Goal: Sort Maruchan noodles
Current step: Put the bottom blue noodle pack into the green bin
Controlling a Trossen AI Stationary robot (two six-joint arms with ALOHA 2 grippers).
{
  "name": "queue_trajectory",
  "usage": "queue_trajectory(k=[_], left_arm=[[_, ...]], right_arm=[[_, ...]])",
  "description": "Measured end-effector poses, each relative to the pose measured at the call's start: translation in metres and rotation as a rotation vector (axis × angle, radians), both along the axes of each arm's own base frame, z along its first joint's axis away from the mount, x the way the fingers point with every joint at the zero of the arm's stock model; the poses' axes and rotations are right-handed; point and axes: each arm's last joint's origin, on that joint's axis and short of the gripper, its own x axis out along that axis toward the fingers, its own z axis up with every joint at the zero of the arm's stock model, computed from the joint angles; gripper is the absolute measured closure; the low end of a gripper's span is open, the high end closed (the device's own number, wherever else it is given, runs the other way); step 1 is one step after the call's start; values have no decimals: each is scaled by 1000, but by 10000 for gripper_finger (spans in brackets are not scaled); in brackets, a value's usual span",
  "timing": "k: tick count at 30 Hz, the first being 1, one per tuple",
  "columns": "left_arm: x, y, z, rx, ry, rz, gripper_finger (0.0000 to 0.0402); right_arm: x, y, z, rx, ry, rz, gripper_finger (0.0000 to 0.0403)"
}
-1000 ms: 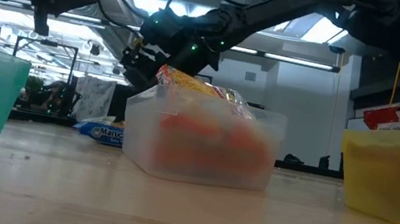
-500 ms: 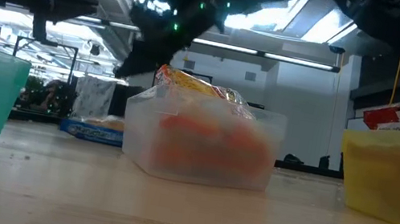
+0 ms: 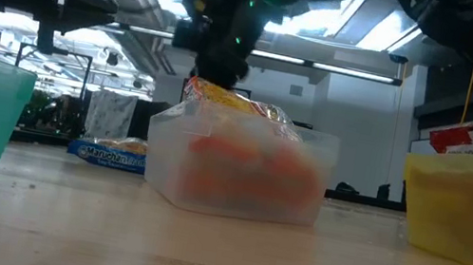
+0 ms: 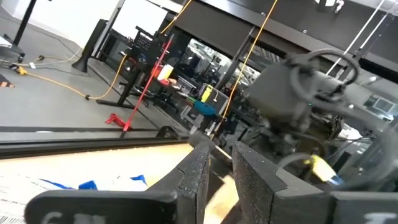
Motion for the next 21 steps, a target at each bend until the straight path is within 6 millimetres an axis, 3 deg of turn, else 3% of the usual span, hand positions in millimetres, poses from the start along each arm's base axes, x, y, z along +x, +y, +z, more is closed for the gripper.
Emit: queue_trajectory(k=[5,9,16,21], left_arm=[[0,0,-1,-1,7,0,335],[0,0,-2,-1,19,0,335],[1,0,-5,-15,44,6,335],[1,0,-6,-21,55,5,335]], right_arm=[[3,-7,-25,-91,-15,60,137],[4,-7,-41,-117,-36,84,93],[3,-5,-68,-155,-53,92,97],[1,-4,-76,-171,-32,84,141]])
